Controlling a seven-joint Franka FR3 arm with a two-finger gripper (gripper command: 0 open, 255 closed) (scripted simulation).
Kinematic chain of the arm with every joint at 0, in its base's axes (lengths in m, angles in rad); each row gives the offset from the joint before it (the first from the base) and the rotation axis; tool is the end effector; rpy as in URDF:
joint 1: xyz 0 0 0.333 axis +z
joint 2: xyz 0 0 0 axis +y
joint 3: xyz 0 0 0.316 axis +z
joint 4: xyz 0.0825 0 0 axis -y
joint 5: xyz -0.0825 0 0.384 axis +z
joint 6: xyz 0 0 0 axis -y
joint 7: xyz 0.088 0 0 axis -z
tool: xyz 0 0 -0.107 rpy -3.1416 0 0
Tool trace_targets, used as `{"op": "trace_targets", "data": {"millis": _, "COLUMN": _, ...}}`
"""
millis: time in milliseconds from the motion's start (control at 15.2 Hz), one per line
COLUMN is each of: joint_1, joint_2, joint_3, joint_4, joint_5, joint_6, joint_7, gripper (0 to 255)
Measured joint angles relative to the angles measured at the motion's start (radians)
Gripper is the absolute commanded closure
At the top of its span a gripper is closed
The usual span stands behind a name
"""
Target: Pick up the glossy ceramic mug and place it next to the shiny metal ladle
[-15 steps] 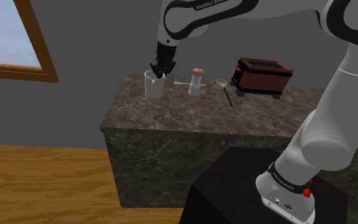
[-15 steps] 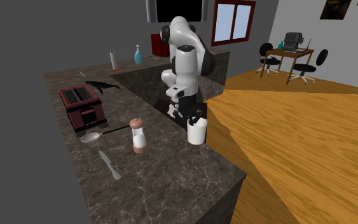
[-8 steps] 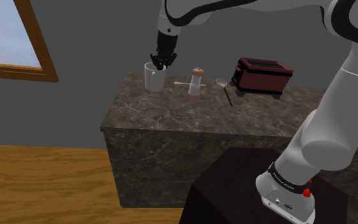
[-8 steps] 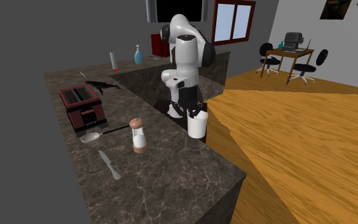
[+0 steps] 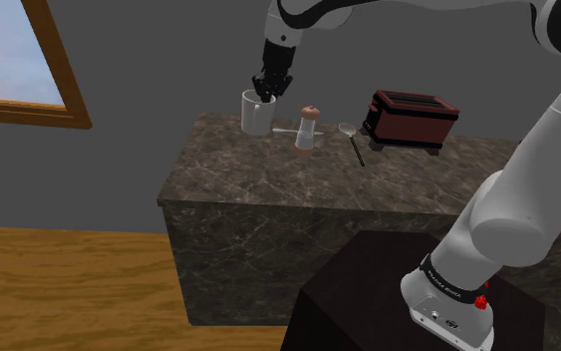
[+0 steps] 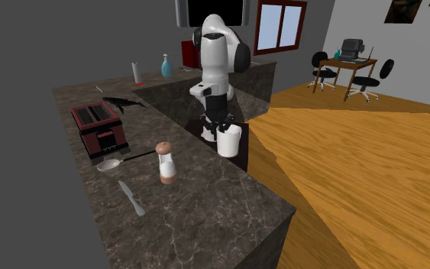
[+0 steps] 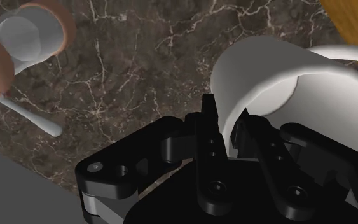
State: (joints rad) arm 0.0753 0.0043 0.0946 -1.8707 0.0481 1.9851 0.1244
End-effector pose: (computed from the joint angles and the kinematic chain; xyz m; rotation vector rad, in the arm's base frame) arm 0.5654 0.1000 0.5157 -3.0762 -0.0439 -0.1575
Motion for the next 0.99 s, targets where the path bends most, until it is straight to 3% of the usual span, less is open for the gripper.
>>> {"op": "trace_targets", "data": {"millis": 990, "joint_1": -0.136, "joint_2": -0.309, "joint_3": -0.181, "joint_4": -0.308, "joint_5": 0.007, "joint_6": -0.018, "joint_7": -0.315, "gripper": 255}}
